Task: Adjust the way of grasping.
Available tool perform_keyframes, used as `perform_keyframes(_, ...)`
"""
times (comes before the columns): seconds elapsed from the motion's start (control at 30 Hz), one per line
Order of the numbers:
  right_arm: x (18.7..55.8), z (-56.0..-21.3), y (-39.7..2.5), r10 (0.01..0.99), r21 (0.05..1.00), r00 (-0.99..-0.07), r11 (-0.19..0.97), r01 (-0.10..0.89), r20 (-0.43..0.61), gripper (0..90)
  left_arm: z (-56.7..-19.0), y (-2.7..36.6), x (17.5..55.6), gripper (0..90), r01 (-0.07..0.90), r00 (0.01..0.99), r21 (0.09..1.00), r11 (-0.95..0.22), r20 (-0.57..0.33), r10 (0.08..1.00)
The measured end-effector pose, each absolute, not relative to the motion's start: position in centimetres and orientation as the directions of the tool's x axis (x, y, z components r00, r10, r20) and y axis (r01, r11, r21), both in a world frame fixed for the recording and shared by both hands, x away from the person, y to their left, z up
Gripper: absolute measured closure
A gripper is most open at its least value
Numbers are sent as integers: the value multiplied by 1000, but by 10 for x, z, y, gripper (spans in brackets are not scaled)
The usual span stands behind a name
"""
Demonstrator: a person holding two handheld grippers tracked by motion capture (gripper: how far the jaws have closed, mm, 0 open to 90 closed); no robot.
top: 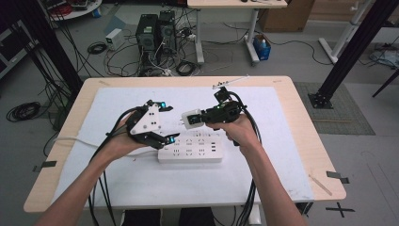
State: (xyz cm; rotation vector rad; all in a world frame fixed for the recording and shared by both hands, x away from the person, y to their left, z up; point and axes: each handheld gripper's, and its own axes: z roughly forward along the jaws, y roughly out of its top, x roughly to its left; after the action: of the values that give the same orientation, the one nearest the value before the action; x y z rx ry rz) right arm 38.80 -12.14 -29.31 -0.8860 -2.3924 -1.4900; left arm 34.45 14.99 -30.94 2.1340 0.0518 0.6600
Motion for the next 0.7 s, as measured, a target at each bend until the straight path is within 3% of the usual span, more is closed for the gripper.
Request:
perform_keyframes(0.23,387,-287,-126,442,749,-837,422,510,322,623,-311,177,377,183,-30,947,748,-663,234,221)
perform_keyframes(0.37,384,-282,-127,439,758,-855,447,474,276,623,-312,196,397,167,106,964,731,-674,92,252)
perform_keyframes(0.43,383,-280,-127,440,758,-859,459,464,260,623,-312,196,397,161,106,964,731,-674,92,252)
perform_keyframes(0.47,380,-275,-126,451,745,-869,506,435,201,622,-311,205,405,150,147,967,634,-759,69,245)
perform_keyframes(0.6,378,-271,-125,455,724,-879,557,407,144,622,-310,208,410,149,176,968,563,-807,49,246)
perform_keyframes(0.63,377,-269,-124,454,714,-884,581,391,113,622,-311,209,413,149,182,969,478,-860,62,239)
perform_keyframes(0.67,377,-269,-124,454,714,-884,581,391,113,622,-311,209,413,145,182,969,478,-860,62,239)
perform_keyframes(0.7,374,-266,-120,455,648,-891,676,350,7,622,-312,213,417,145,194,969,374,-907,70,237)
